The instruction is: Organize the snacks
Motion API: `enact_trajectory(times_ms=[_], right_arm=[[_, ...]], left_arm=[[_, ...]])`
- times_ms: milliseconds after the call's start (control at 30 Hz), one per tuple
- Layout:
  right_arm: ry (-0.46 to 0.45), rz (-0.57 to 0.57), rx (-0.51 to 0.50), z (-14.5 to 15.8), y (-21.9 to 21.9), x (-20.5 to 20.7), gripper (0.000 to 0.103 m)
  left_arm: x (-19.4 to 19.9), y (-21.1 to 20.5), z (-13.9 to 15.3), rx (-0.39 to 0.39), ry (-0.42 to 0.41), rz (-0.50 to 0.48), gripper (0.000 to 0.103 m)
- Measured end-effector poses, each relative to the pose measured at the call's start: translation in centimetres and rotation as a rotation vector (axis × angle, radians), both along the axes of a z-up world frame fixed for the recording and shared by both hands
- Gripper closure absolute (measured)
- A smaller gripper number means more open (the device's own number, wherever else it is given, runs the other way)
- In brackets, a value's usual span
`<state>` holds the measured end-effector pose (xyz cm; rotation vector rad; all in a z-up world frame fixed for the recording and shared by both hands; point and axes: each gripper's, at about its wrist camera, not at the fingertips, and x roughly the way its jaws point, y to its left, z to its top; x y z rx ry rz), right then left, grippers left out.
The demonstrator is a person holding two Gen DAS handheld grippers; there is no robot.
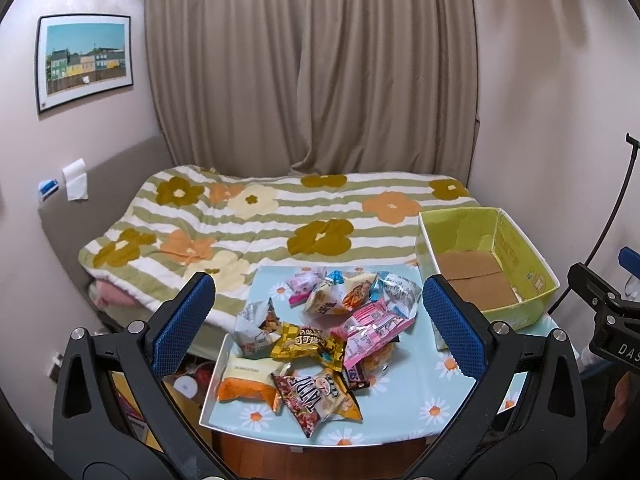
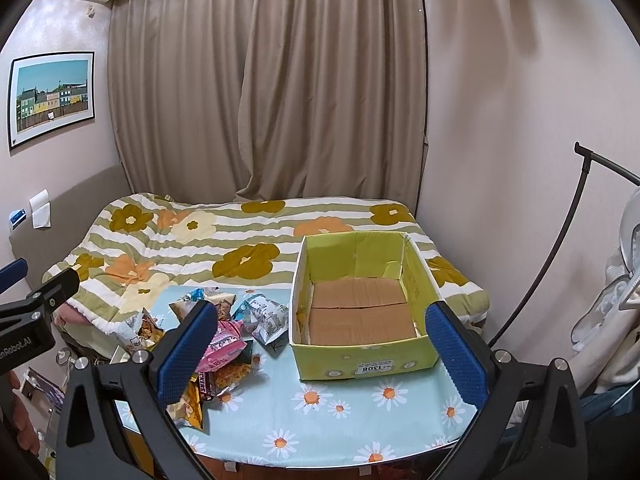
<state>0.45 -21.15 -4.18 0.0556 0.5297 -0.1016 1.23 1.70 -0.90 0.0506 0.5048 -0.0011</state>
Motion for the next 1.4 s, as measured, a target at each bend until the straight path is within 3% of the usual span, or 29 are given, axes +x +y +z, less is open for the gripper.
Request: enact_trajectory(times_ms=[1400], right_arm=[[0.017,-0.002,-0.017,-0.8,0.1,0.2,0.0]], left_arm=[[0.7,0.2,-0.4,-0.007,0.042,0.012,0.0]])
